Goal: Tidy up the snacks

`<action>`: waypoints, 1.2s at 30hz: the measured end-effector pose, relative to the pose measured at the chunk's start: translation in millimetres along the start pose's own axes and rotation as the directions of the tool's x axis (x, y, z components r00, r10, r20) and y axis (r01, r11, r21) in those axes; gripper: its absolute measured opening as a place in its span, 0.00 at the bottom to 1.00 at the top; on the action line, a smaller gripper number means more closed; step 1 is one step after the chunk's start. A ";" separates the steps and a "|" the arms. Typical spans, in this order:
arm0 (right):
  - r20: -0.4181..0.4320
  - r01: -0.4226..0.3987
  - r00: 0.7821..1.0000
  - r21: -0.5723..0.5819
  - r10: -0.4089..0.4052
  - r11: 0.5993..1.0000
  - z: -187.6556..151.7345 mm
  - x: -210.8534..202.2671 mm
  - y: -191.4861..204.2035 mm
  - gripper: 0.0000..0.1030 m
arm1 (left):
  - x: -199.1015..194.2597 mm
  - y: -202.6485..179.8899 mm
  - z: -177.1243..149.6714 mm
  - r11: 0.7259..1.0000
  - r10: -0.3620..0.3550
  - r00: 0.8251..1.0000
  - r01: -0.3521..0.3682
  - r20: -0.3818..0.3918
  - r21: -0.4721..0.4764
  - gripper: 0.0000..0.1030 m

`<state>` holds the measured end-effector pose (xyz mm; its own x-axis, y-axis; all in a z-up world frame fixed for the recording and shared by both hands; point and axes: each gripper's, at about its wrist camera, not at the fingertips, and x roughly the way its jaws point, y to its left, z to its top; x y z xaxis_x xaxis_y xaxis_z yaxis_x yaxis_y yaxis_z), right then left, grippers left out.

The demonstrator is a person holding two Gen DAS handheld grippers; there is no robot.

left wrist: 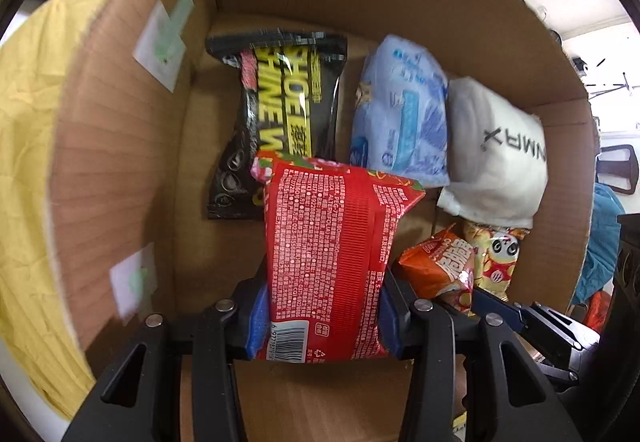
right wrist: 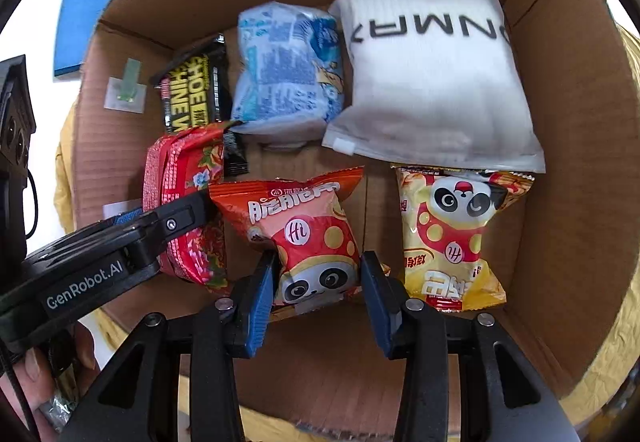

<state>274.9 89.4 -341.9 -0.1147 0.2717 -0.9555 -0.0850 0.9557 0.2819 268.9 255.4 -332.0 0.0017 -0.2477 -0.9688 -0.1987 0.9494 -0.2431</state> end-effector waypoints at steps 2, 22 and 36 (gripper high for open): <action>-0.010 0.015 1.000 -0.002 -0.015 1.000 -0.9 8.1 -2.3 0.43 | 7.6 0.4 -1.1 1.000 -0.008 1.000 0.008 -0.022 0.003 0.41; 0.073 0.123 0.990 -0.044 -0.120 0.991 -24.1 -6.4 10.9 0.61 | -8.1 -10.7 -38.7 0.999 0.033 0.999 -0.033 0.012 0.009 0.42; 0.175 0.201 0.965 -0.019 -0.195 0.979 -56.3 -64.4 -4.0 0.74 | -61.5 -38.5 -84.9 0.993 0.098 0.977 -0.109 0.188 0.050 0.49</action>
<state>226.9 61.7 -276.5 0.0793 0.0961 -0.9922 -0.1254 0.9884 0.0857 193.2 217.7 -259.0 0.1667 -0.1129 -0.9795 -0.1484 0.9792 -0.1381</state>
